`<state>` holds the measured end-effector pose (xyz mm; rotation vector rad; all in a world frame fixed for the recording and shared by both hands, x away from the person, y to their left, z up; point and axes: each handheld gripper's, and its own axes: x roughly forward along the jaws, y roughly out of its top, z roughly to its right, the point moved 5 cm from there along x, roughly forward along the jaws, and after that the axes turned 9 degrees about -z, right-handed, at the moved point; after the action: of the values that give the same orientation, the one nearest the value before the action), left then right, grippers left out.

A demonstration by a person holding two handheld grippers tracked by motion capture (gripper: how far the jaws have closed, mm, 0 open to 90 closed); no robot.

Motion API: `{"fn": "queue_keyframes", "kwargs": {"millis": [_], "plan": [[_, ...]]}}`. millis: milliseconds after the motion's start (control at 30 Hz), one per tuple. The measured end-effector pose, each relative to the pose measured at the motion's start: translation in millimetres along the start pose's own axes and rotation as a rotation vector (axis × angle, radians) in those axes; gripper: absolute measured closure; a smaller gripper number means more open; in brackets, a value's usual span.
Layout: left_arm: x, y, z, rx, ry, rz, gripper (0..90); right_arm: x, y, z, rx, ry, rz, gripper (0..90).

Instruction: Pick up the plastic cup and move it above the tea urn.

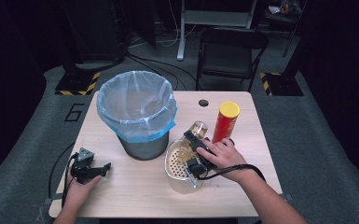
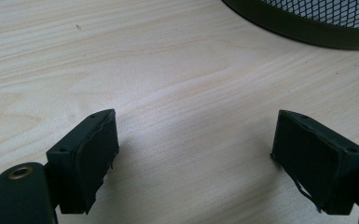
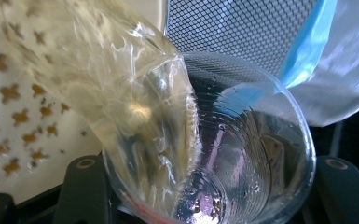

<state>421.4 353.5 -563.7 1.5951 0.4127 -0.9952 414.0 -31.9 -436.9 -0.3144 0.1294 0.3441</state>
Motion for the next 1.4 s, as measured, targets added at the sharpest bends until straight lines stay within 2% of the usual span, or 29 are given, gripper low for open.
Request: {"fn": "queue_keyframes", "kwargs": {"millis": [67, 100, 200, 267, 333, 467, 600, 700, 800, 833, 1300, 1333, 1400], "plan": [[0.0, 0.0, 0.0, 0.000, 0.000, 0.000, 13.9, -0.8, 1.4, 1.7, -0.034, -0.017, -0.008, 38.7], [0.0, 0.0, 0.0, 0.000, 0.000, 0.000, 13.9, 0.2, 1.8, 0.3, -0.036, 0.007, -0.002, 38.7], [0.0, 0.0, 0.0, 0.000, 0.000, 0.000, 13.9, -0.3, 1.0, 0.6, -0.058, -0.016, -0.015, 38.6], [0.0, 0.0, 0.0, 0.000, 0.000, 0.000, 13.9, -1.1, 0.2, 2.4, -0.052, -0.034, -0.016, 38.5], [0.0, 0.0, 0.0, 0.000, 0.000, 0.000, 13.9, -1.0, -0.3, 3.2, -0.039, -0.025, -0.013, 38.5], [0.0, 0.0, 0.0, 0.000, 0.000, 0.000, 13.9, -1.4, 0.7, 4.7, -0.067, -0.025, 0.004, 38.4], [0.0, 0.0, 0.0, -0.001, 0.000, 0.000, 13.9, -2.7, 1.1, 3.9, -0.052, -0.036, 0.001, 38.4], [0.0, 0.0, 0.0, 0.000, 0.000, 0.000, 13.9, -2.7, 1.5, 3.8, -0.059, -0.037, 0.005, 38.3], [0.0, 0.0, 0.0, -0.001, 0.000, 0.000, 13.9, -2.4, 1.8, 3.0, -0.060, -0.015, 0.007, 38.4], [0.0, 0.0, 0.0, 0.000, 0.000, 0.000, 13.9, -2.9, 1.7, 3.4, -0.058, -0.036, 0.005, 38.3], [0.0, 0.0, 0.0, 0.000, 0.000, 0.000, 13.9, -4.7, 1.6, 5.5, -0.055, -0.042, 0.006, 38.3], [0.0, 0.0, 0.1, -0.002, -0.001, 0.000, 13.9, -4.5, 1.9, 5.4, -0.054, -0.032, 0.011, 38.3], [0.1, 0.0, 0.3, -0.003, -0.002, 0.001, 13.9, -4.8, 2.2, 5.9, -0.058, -0.045, 0.011, 38.3]]}}
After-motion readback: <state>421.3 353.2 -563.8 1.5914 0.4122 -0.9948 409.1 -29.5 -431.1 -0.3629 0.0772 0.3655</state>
